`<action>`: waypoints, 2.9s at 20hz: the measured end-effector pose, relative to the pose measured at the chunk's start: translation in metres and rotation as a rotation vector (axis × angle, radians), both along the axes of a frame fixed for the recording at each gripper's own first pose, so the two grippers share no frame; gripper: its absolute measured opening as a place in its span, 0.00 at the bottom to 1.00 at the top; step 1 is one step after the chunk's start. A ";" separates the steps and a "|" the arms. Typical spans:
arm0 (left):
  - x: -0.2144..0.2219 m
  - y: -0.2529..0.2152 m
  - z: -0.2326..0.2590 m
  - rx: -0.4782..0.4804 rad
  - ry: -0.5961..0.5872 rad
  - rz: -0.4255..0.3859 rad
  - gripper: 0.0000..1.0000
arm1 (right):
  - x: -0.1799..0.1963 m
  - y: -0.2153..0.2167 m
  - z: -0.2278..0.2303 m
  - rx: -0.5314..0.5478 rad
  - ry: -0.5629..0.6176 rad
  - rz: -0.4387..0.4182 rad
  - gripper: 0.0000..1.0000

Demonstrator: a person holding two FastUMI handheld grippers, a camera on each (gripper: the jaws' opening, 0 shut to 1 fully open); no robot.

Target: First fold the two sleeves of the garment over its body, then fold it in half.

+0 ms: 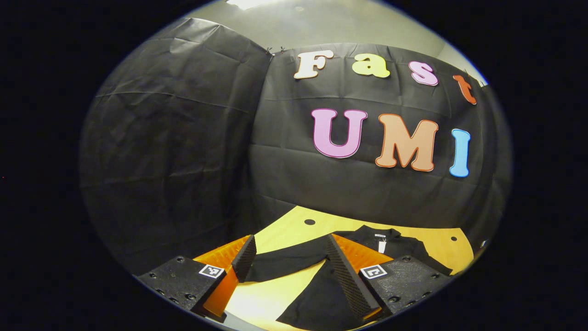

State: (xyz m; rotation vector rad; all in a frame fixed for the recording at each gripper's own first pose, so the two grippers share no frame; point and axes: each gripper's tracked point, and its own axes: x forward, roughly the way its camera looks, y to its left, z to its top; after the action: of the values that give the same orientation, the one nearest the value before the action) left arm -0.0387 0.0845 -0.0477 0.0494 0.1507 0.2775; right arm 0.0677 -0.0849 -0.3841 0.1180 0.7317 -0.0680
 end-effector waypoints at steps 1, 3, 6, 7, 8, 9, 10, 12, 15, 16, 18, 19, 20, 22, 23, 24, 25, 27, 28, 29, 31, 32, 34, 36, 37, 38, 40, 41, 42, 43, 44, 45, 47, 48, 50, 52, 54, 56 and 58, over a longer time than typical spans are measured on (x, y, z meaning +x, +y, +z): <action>0.000 0.000 0.000 -0.003 0.000 -0.001 0.89 | 0.000 0.005 0.000 0.007 0.003 0.007 0.42; 0.000 0.002 -0.001 -0.005 0.004 -0.003 0.89 | 0.000 0.006 -0.001 -0.028 0.006 0.014 0.24; -0.001 0.002 -0.001 -0.008 0.003 -0.006 0.89 | 0.001 0.009 0.001 -0.058 0.016 0.025 0.10; 0.000 0.003 0.000 -0.006 0.002 -0.005 0.89 | 0.001 0.009 0.002 -0.064 0.029 0.018 0.09; 0.000 0.004 0.001 -0.004 0.000 -0.006 0.89 | 0.002 0.010 0.003 -0.063 0.042 0.013 0.10; -0.001 0.006 0.002 0.000 -0.002 -0.007 0.89 | 0.001 0.010 0.005 -0.063 0.062 0.009 0.04; -0.001 0.008 0.002 0.001 -0.002 -0.007 0.89 | 0.005 0.010 0.003 -0.064 0.074 0.009 0.01; -0.001 0.012 0.004 -0.006 -0.004 -0.010 0.91 | 0.007 0.009 0.005 -0.062 0.100 0.009 0.01; -0.002 0.021 0.004 -0.009 0.000 0.001 0.89 | 0.010 0.008 0.012 -0.044 0.124 -0.012 0.01; -0.003 0.024 0.004 -0.009 0.001 0.004 0.89 | 0.012 0.009 0.017 -0.038 0.115 -0.019 0.05; -0.004 0.031 0.002 -0.008 0.008 0.012 0.89 | 0.019 0.009 0.032 -0.037 0.094 -0.034 0.05; -0.004 0.033 0.002 -0.009 0.010 0.015 0.89 | 0.023 0.010 0.041 -0.037 0.081 -0.040 0.05; -0.004 0.037 0.001 -0.010 0.013 0.018 0.89 | 0.029 0.012 0.051 -0.033 0.063 -0.042 0.05; -0.005 0.044 0.001 -0.010 0.015 0.027 0.89 | 0.045 0.016 0.080 -0.040 0.011 -0.040 0.05; -0.005 0.048 0.002 -0.011 0.015 0.032 0.89 | 0.055 0.019 0.096 -0.055 -0.019 -0.031 0.05; -0.005 0.050 0.001 -0.015 0.016 0.035 0.89 | 0.066 0.024 0.113 -0.070 -0.049 -0.019 0.05; -0.005 0.053 0.003 -0.023 0.014 0.036 0.89 | 0.072 0.031 0.134 -0.080 -0.082 -0.004 0.05; -0.002 0.058 0.005 -0.043 0.009 0.037 0.89 | 0.099 0.059 0.167 -0.063 -0.148 0.029 0.04; -0.002 0.062 0.004 -0.047 0.007 0.041 0.89 | 0.113 0.073 0.180 -0.053 -0.180 0.043 0.05; -0.001 0.066 0.006 -0.049 0.005 0.046 0.89 | 0.125 0.087 0.194 -0.043 -0.206 0.056 0.04; -0.001 0.073 0.007 -0.053 0.009 0.053 0.89 | 0.145 0.118 0.219 -0.030 -0.247 0.093 0.04; -0.001 0.076 0.007 -0.056 0.008 0.056 0.89 | 0.154 0.134 0.231 -0.038 -0.271 0.116 0.05; 0.001 0.081 0.008 -0.059 0.007 0.060 0.89 | 0.171 0.171 0.252 -0.050 -0.315 0.170 0.05; 0.001 0.088 0.009 -0.058 0.005 0.068 0.91 | 0.186 0.213 0.268 -0.042 -0.347 0.232 0.05; 0.001 0.089 0.010 -0.055 0.006 0.070 0.89 | 0.192 0.235 0.273 -0.036 -0.353 0.265 0.05; 0.000 0.093 0.010 -0.050 0.008 0.074 0.89 | 0.198 0.259 0.278 -0.031 -0.356 0.302 0.04; -0.004 0.100 0.012 -0.042 0.008 0.087 0.91 | 0.205 0.305 0.281 -0.041 -0.368 0.381 0.04; -0.007 0.104 0.014 -0.042 0.006 0.096 0.91 | 0.211 0.328 0.282 -0.057 -0.374 0.422 0.04; -0.010 0.109 0.013 -0.043 0.007 0.109 0.91 | 0.212 0.350 0.279 -0.071 -0.375 0.464 0.05; -0.013 0.115 0.013 -0.046 0.010 0.121 0.89 | 0.215 0.373 0.276 -0.082 -0.371 0.499 0.05; -0.017 0.120 0.011 -0.050 0.016 0.135 0.89 | 0.217 0.394 0.270 -0.087 -0.360 0.530 0.04; -0.022 0.127 0.011 -0.050 0.023 0.153 0.89 | 0.219 0.414 0.266 -0.091 -0.355 0.557 0.05; -0.032 0.139 0.011 -0.041 0.031 0.189 0.88 | 0.228 0.441 0.255 -0.131 -0.336 0.590 0.05; -0.036 0.146 0.012 -0.033 0.035 0.205 0.88 | 0.233 0.457 0.244 -0.134 -0.319 0.606 0.05; -0.046 0.159 0.011 -0.014 0.051 0.239 0.91 | 0.237 0.476 0.224 -0.140 -0.285 0.638 0.06; -0.054 0.171 0.008 -0.004 0.069 0.267 0.92 | 0.235 0.488 0.201 -0.173 -0.252 0.667 0.07; -0.057 0.175 0.005 -0.013 0.076 0.281 0.91 | 0.229 0.495 0.188 -0.197 -0.217 0.703 0.11; -0.056 0.175 0.003 -0.027 0.080 0.283 0.91 | 0.227 0.505 0.177 -0.197 -0.200 0.737 0.22; -0.051 0.172 0.000 -0.028 0.083 0.273 0.89 | 0.222 0.509 0.177 -0.208 -0.206 0.758 0.47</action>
State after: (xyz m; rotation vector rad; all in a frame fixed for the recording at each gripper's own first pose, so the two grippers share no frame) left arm -0.0898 0.2566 -0.0481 0.0120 0.2442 0.5462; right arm 0.2896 0.4245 -0.2069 -0.3498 0.5214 0.5834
